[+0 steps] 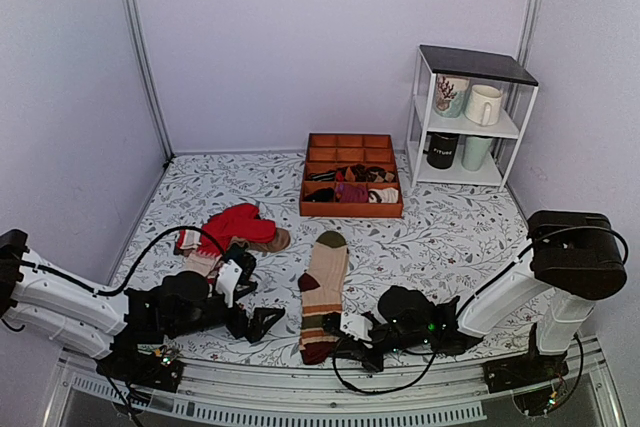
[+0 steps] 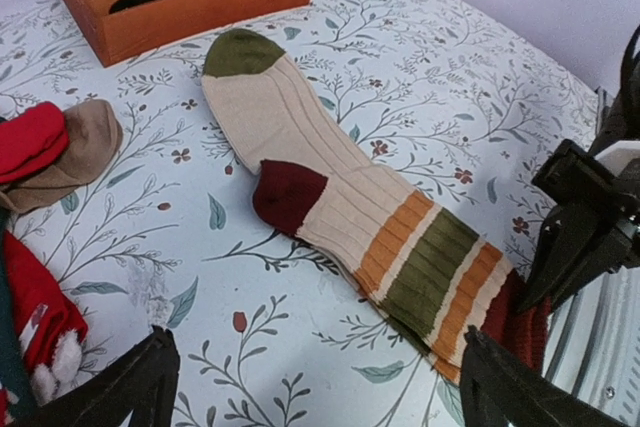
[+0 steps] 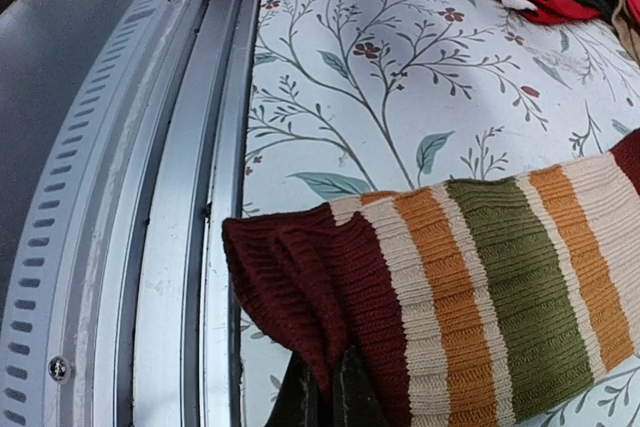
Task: Roll the socks
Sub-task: Pick up the pair of socks from the center of the board.
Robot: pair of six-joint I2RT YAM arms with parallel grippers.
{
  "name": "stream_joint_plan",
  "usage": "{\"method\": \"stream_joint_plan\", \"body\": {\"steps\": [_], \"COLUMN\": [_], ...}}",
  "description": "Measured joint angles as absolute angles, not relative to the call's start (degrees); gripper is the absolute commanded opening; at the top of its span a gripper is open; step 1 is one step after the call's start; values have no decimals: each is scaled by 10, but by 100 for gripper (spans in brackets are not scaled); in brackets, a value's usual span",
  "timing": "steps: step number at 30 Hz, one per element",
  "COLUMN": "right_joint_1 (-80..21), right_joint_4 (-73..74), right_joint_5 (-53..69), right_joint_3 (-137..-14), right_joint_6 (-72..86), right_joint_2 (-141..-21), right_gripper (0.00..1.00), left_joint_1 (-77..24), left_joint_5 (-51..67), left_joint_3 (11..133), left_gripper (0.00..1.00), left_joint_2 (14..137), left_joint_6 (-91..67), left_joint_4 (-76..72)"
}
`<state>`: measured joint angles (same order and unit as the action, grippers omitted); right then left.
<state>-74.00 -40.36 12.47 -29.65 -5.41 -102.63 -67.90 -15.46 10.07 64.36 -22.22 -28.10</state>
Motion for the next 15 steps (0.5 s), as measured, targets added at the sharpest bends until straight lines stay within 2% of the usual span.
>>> {"method": "stream_joint_plan", "body": {"steps": [6,15], "right_joint_1": [-726,-651], "right_joint_4": [-382,-305], "right_joint_5": [149,280], "right_joint_3": [-309,-380], "right_joint_6": [12,198], "right_joint_2": [-1027,-1066], "right_gripper": [0,0], "left_joint_1": [-680,-682], "left_joint_5": [-117,12], "left_joint_3": [100,106], "left_gripper": [93,92], "left_joint_2": [659,732], "left_joint_6": [-190,-127], "left_joint_4": [-317,-382]}}
